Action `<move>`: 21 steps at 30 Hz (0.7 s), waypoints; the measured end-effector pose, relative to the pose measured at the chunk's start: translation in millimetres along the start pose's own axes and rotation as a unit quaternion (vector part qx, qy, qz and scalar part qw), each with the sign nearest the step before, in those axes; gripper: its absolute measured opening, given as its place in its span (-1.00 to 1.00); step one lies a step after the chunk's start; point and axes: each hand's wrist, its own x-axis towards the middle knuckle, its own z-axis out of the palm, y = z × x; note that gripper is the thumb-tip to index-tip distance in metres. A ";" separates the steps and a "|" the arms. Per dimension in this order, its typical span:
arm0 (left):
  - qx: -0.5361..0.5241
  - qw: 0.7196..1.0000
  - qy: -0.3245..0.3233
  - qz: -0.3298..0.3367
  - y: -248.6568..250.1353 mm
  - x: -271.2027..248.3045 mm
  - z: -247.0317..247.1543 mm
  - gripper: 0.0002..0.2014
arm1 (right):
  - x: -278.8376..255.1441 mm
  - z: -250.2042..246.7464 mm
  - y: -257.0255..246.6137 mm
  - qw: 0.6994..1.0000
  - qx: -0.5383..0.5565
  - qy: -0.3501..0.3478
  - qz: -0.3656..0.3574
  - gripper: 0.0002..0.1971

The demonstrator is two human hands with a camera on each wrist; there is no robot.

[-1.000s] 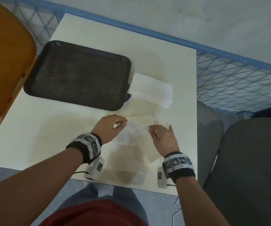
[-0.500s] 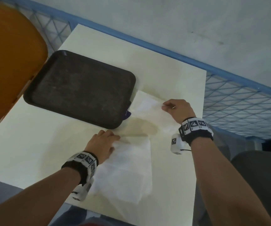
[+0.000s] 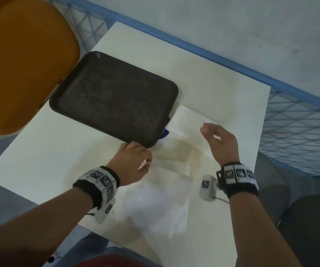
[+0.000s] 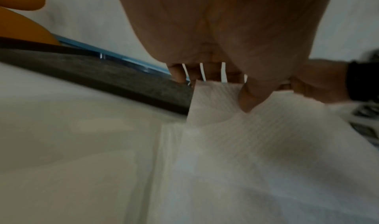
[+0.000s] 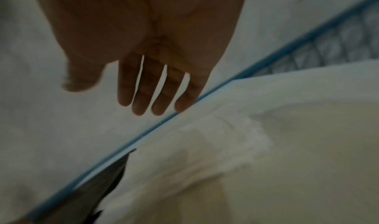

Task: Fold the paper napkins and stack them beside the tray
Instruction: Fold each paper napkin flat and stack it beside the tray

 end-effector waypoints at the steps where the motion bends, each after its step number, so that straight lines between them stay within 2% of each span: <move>1: -0.020 0.999 0.006 0.037 3.7 -11.7 -9.2 -0.81 | -40.9 0.0 5.4 0.998 0.062 -0.022 0.013 -0.63; 4: -0.138 0.989 -0.017 0.039 6.1 -6.0 -40.3 -0.90 | -81.3 7.0 19.9 0.956 0.227 -0.184 0.033 -0.15; 5: -0.164 0.985 -0.037 0.025 7.2 -2.9 -50.0 -0.94 | -92.2 9.3 19.2 0.946 0.239 -0.215 0.031 -0.04; 7: -0.181 0.982 -0.055 0.011 9.2 0.6 -66.4 -0.98 | -118.2 15.7 7.9 0.955 0.196 -0.219 0.023 0.05; 9: -0.204 0.977 -0.048 0.025 14.3 3.5 -77.0 -0.94 | -144.8 24.1 -4.9 0.970 0.161 -0.177 0.046 -0.04; 13: -0.242 0.970 -0.027 0.028 20.8 5.4 -84.0 -0.86 | -172.2 36.5 -27.4 0.970 0.211 -0.032 0.111 -0.66; 15: -0.290 0.957 -0.014 -0.004 14.5 1.9 -82.2 -0.68 | -180.6 37.1 -37.0 0.968 0.218 0.007 0.125 -0.80; 16: -0.328 0.944 -0.028 -0.029 9.5 -1.7 -80.3 -0.55 | -184.9 35.9 -40.0 0.968 0.218 0.020 0.125 -0.82; 18: -0.429 0.896 -0.096 -0.070 1.6 -10.0 -74.6 -0.37 | -191.0 33.0 -43.0 0.965 0.220 0.046 0.135 -0.81; 20: -0.495 0.847 -0.176 -0.081 -1.5 -19.7 -67.3 -0.45 | -194.3 29.2 -44.6 0.963 0.219 0.064 0.141 -0.77; 21: -0.511 0.832 -0.200 -0.078 -0.1 -24.6 -65.8 -0.51 | -195.5 27.6 -44.8 0.964 0.215 0.068 0.140 -0.77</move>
